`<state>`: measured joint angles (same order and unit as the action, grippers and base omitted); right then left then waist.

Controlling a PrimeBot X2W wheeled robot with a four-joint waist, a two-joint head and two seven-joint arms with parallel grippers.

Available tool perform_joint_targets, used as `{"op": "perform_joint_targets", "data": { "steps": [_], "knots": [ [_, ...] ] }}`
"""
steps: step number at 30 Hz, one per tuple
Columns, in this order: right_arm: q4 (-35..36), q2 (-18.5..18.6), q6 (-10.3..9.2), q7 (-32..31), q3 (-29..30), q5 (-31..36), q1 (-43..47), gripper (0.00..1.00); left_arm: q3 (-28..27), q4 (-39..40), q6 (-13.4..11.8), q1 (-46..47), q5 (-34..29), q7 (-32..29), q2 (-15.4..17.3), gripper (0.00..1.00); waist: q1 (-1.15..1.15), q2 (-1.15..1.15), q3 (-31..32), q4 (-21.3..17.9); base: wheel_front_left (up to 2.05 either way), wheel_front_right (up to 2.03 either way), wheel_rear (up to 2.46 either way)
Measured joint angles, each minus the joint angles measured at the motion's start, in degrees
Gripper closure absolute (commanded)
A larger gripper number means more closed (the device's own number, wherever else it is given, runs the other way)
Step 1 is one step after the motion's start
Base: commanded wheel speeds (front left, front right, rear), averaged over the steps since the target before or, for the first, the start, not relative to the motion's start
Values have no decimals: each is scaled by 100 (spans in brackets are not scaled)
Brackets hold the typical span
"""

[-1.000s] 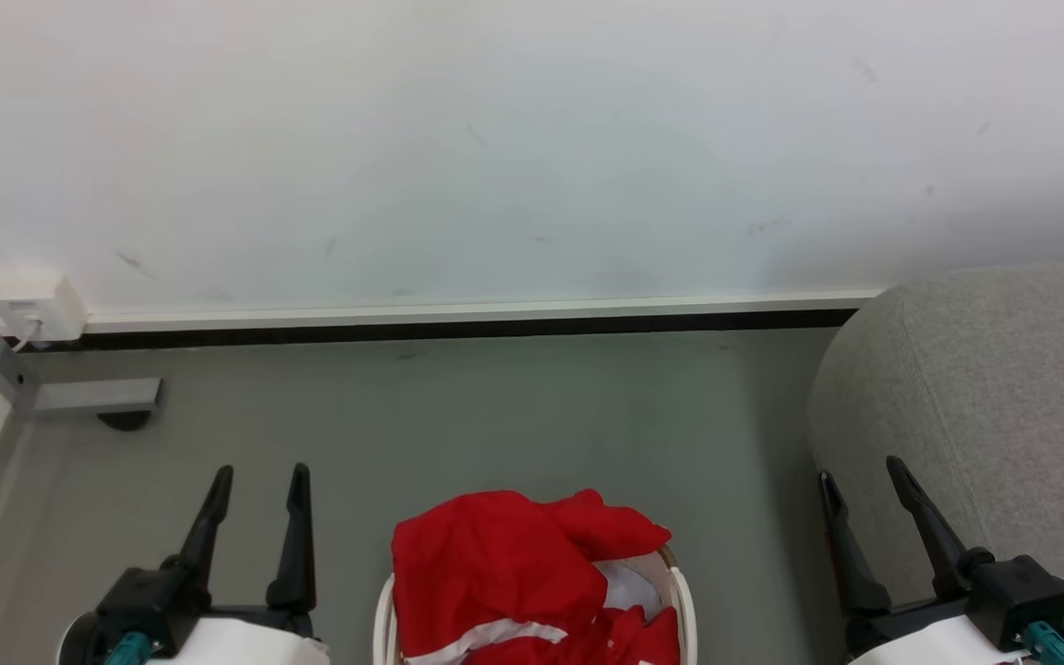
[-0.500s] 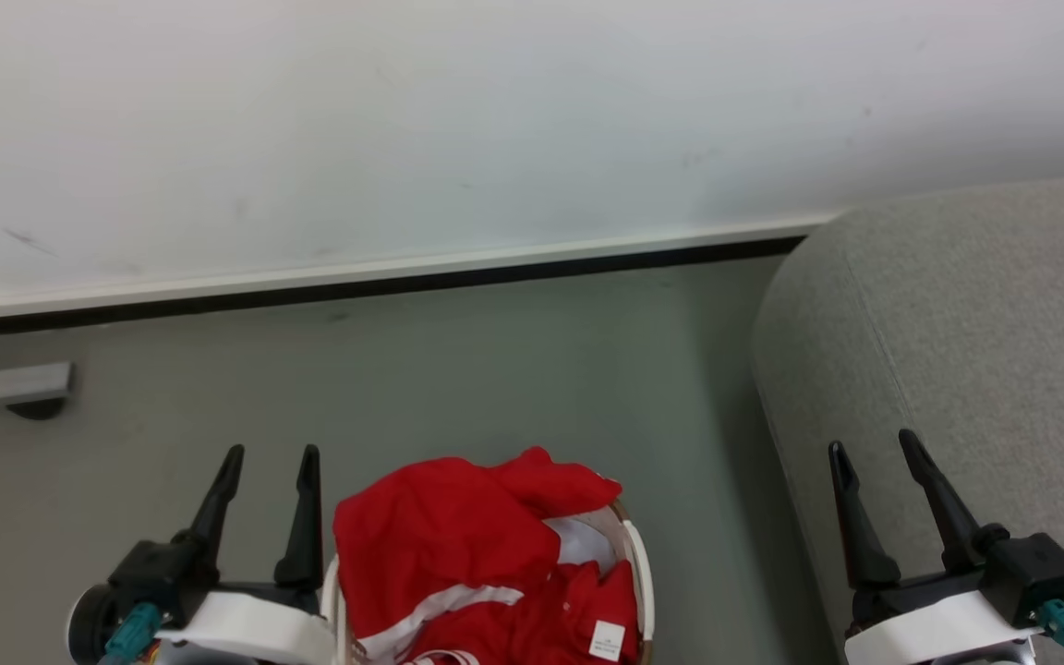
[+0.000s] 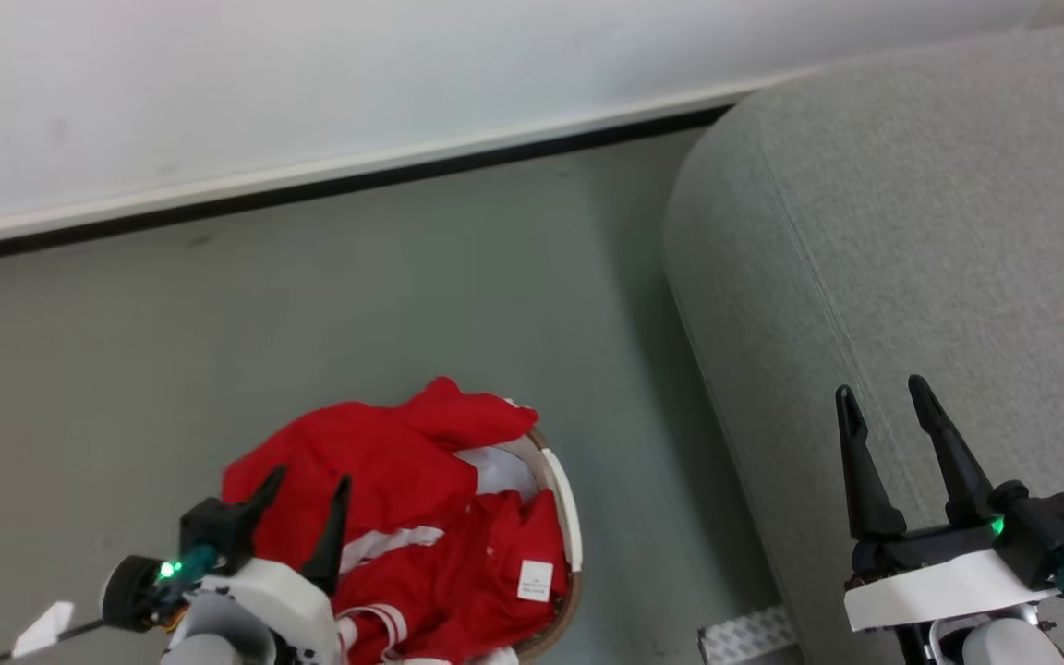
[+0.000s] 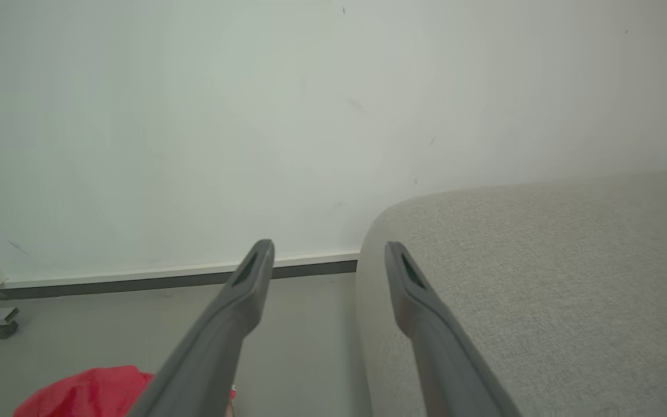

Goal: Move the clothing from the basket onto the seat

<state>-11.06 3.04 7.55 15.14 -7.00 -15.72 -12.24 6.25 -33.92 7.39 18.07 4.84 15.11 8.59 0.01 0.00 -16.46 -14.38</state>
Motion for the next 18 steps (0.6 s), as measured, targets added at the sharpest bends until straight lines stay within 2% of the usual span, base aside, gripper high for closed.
{"op": "perform_joint_targets", "data": {
  "steps": [10, 18],
  "knots": [
    [255, -9, 0, 0, -51, -267, -250, 0, 1690, -1952, 14, 1084, 582, -799, 604, 0, -1, 0, -761, -549, 0, 0, 0],
    [467, -11, 0, 0, -172, -531, -495, 0, 3114, -2696, 14, 1650, 1014, -1382, 995, 0, 0, 0, -1434, -909, 0, 0, 0]
  ]
}}
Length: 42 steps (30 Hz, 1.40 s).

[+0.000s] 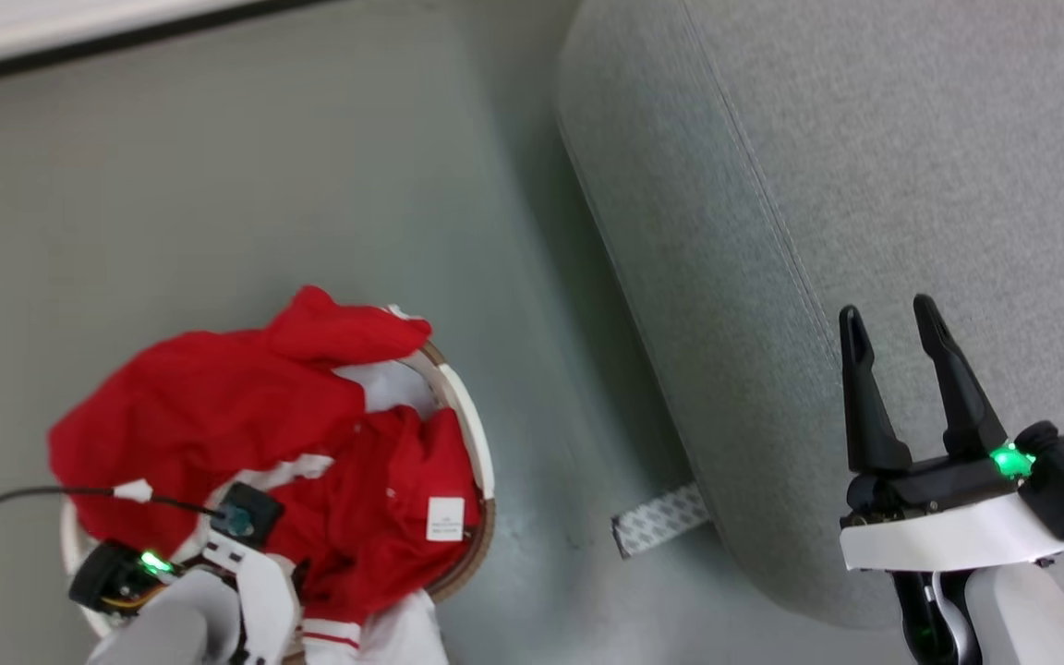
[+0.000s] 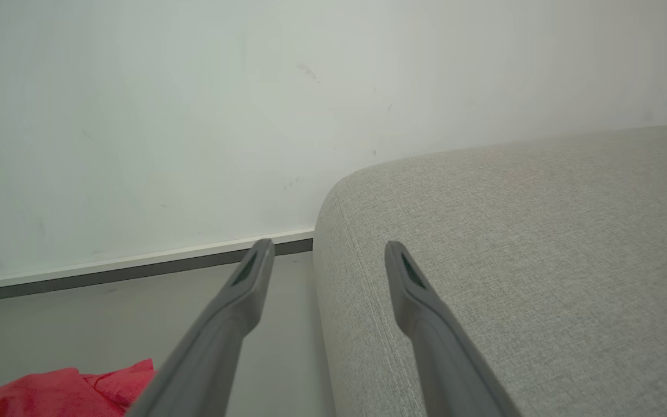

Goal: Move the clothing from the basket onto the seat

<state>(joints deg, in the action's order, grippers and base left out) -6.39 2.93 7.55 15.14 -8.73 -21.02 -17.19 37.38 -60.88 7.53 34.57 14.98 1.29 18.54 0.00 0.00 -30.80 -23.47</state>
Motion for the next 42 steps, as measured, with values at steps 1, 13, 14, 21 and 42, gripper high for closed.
{"op": "perform_joint_targets", "data": {
  "steps": [1, 13, 14, 21, 42],
  "knots": [
    [27, 0, 0, 0, -12, -30, -31, 0, 162, -36, 0, 65, 52, -59, 51, 0, 0, 0, -80, -43, 0, 0, 0],
    [224, -1, 0, 0, -261, -414, -207, 0, 1719, -454, 0, 789, 483, -704, 594, 0, 0, 0, -993, -602, 0, 0, 0],
    [236, 0, 0, 0, -281, -431, -224, 0, 1771, -493, 0, 831, 521, -736, 609, 0, 0, 0, -1044, -642, 0, 0, 0],
    [283, -1, 0, 0, -250, -468, -229, 0, 2183, -766, 0, 1082, 587, -994, 582, 33, 0, 0, -1270, -745, 0, 0, 0],
    [71, -5, 0, 0, -148, -71, -261, 0, 2388, -855, 0, 860, 1589, 20, -49, 100, 0, 0, -452, -535, 0, 0, 0]
  ]
}}
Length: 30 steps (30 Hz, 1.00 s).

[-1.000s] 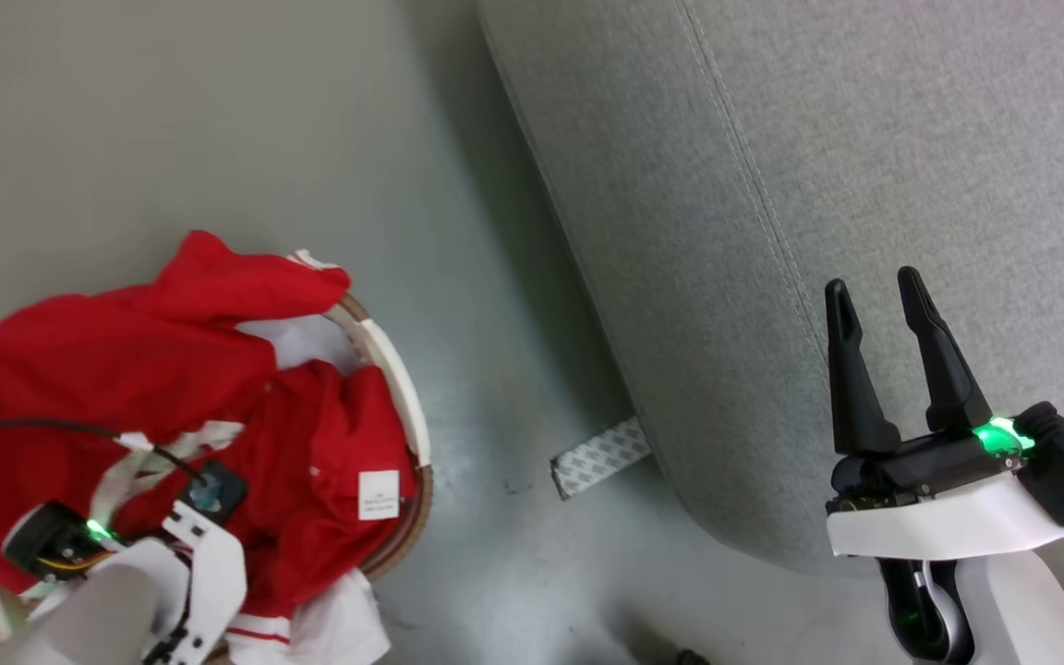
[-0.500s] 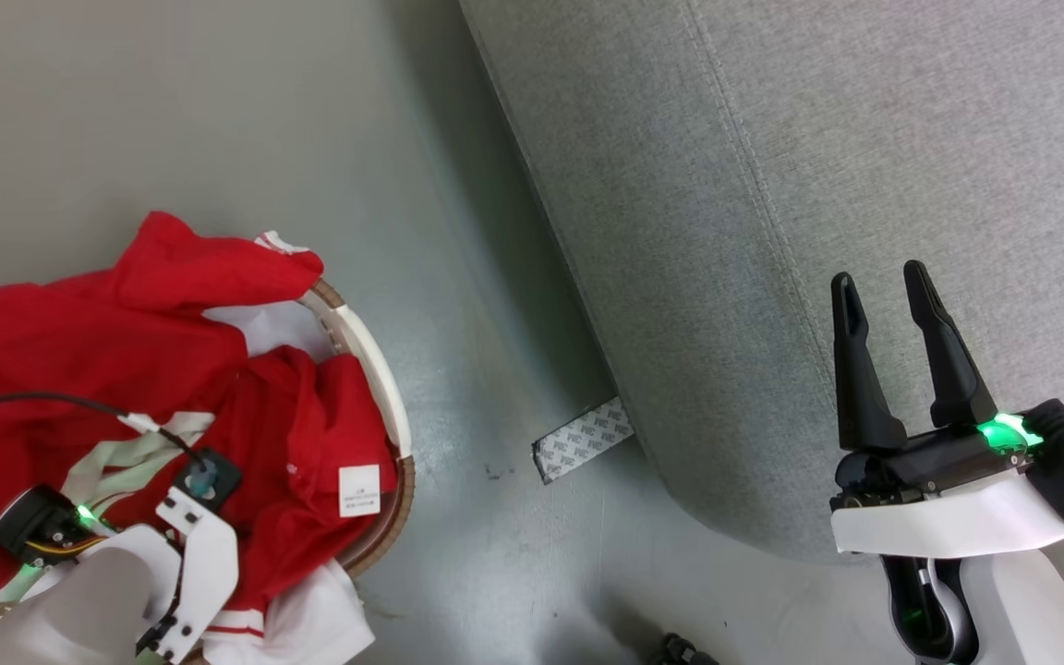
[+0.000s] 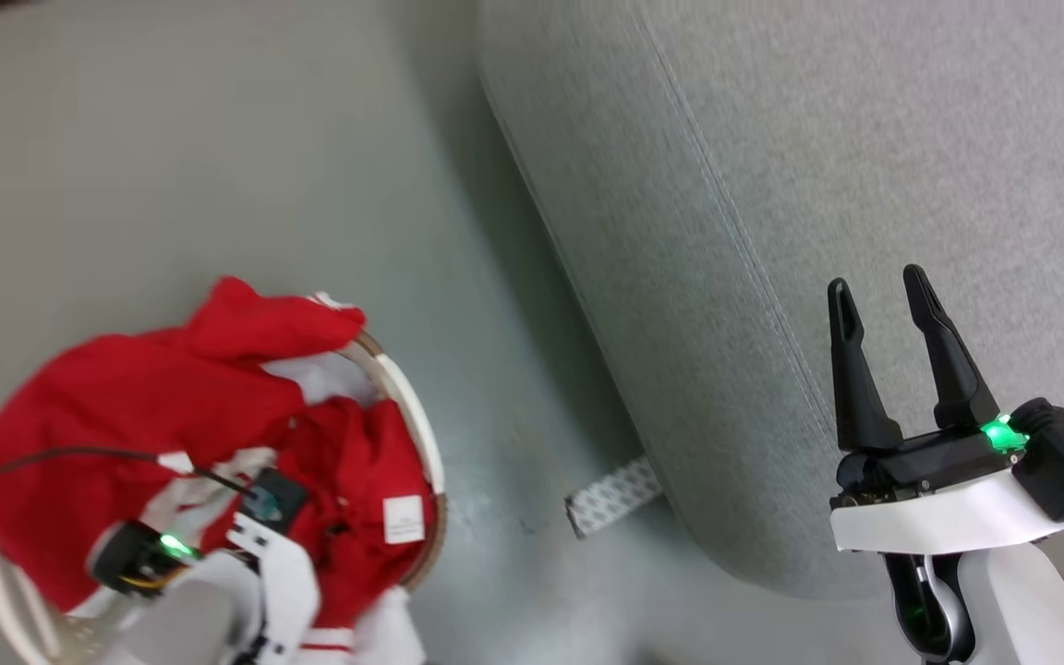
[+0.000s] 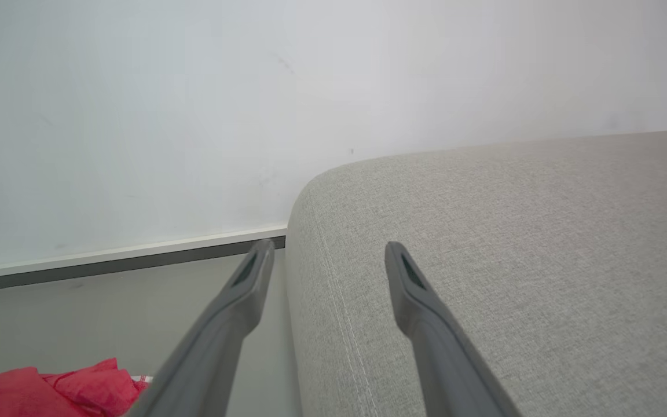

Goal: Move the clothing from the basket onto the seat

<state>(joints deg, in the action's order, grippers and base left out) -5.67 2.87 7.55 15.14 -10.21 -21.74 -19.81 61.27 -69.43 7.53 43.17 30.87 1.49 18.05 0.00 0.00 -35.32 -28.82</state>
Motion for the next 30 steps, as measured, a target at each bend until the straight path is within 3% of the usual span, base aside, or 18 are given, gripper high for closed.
{"op": "perform_joint_targets", "data": {
  "steps": [7, 14, 23, 30],
  "knots": [
    [-222, -5, 0, 0, 30, 337, 68, 0, -136, 96, -1, -261, 527, 699, -543, 100, 0, 0, 801, 432, 0, 0, 0],
    [-506, -5, 0, 0, 31, 563, 276, 0, -190, 383, 0, -500, 992, 1145, -864, 100, -1, 0, 1634, 1009, 0, 0, 0],
    [-658, 134, 0, 0, 81, 542, 565, 0, -268, 1018, 0, -546, 1182, 1341, -914, 100, -1, 0, 2516, 1899, 0, 0, 0],
    [-721, 135, 0, 0, 88, 446, 750, 0, -860, 2249, -205, -454, 889, 1362, -671, 100, -1, 0, 2985, 2433, 0, 0, 0]
  ]
}}
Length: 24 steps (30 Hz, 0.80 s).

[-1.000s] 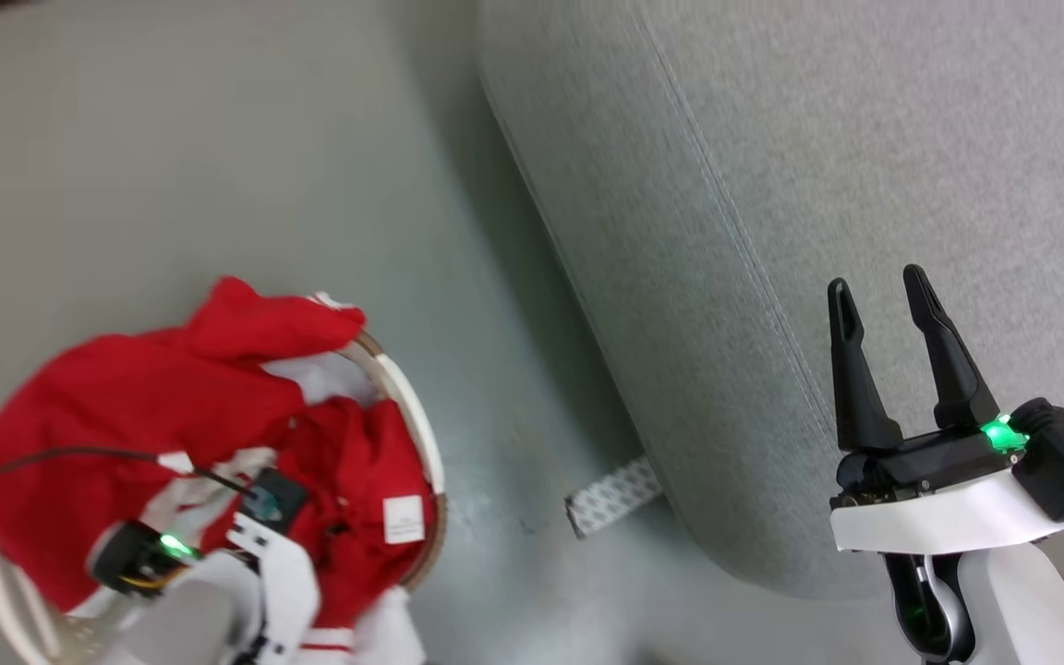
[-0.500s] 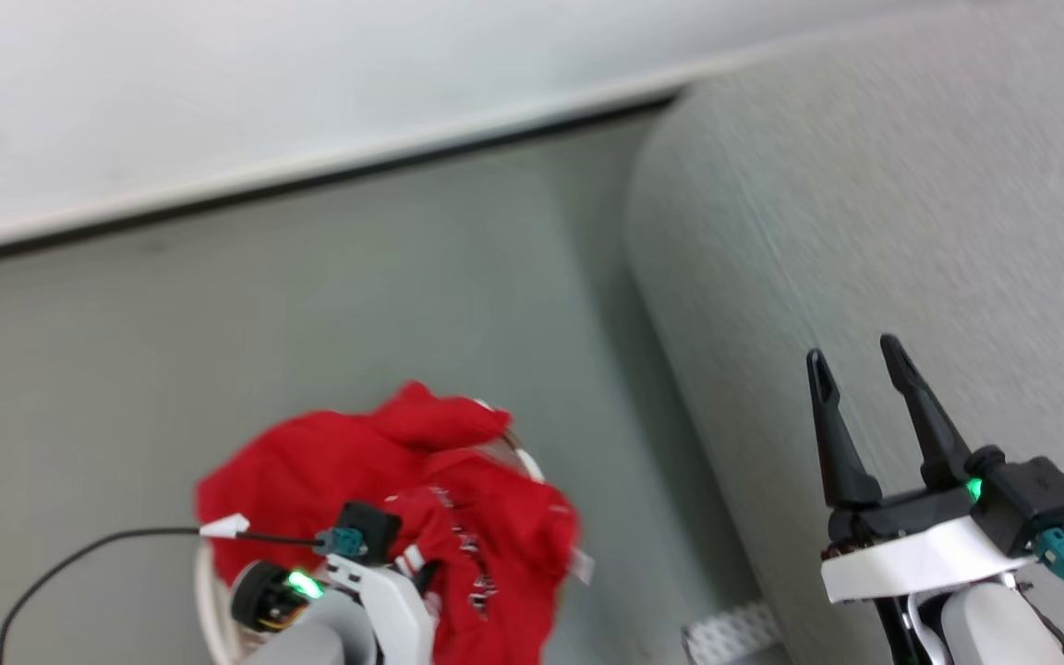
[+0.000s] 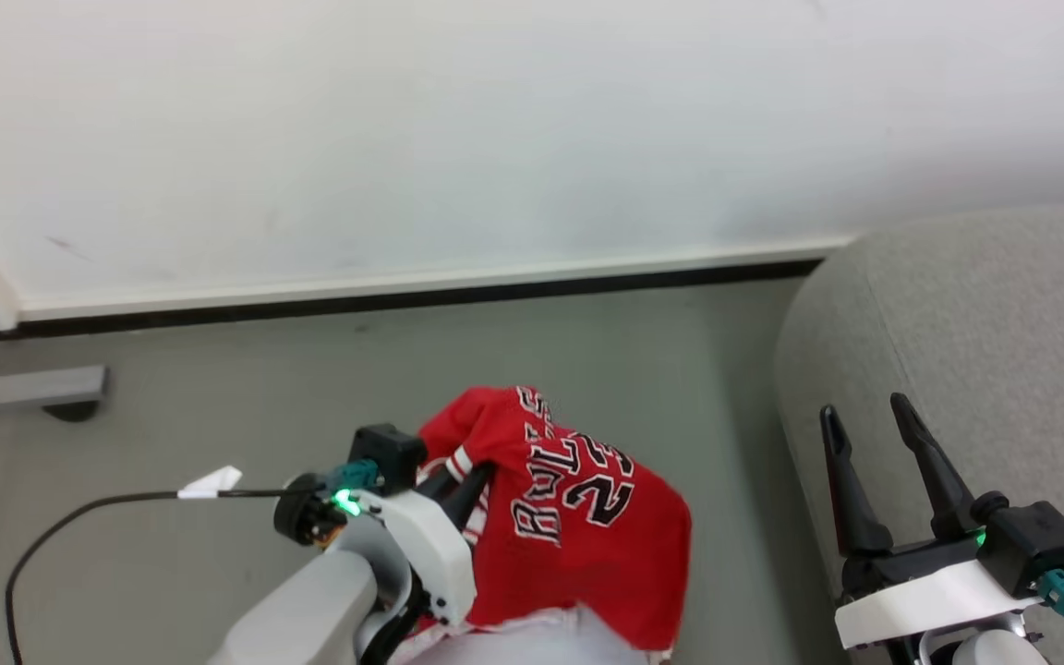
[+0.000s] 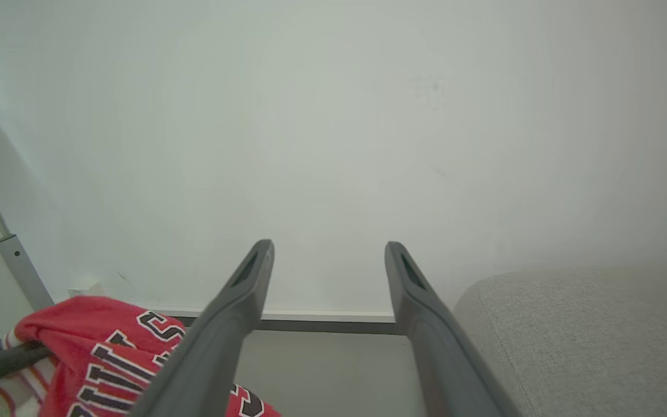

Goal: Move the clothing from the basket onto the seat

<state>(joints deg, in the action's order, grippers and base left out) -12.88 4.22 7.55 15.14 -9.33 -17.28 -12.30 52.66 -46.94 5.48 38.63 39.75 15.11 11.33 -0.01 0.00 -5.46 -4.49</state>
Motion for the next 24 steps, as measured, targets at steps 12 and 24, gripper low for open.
{"op": "perform_joint_targets", "data": {
  "steps": [12, 24],
  "knots": [
    [-74, -26, 0, 0, -267, -96, 230, 0, -935, 1908, -265, -154, 8, 0, 426, 100, 0, 0, 524, 292, 0, 0, 0],
    [-142, -64, 0, 0, -686, -221, 287, 0, -1421, 3412, -647, -21, 381, -379, 790, 100, 0, 0, 568, 343, 0, 0, 0]
  ]
}}
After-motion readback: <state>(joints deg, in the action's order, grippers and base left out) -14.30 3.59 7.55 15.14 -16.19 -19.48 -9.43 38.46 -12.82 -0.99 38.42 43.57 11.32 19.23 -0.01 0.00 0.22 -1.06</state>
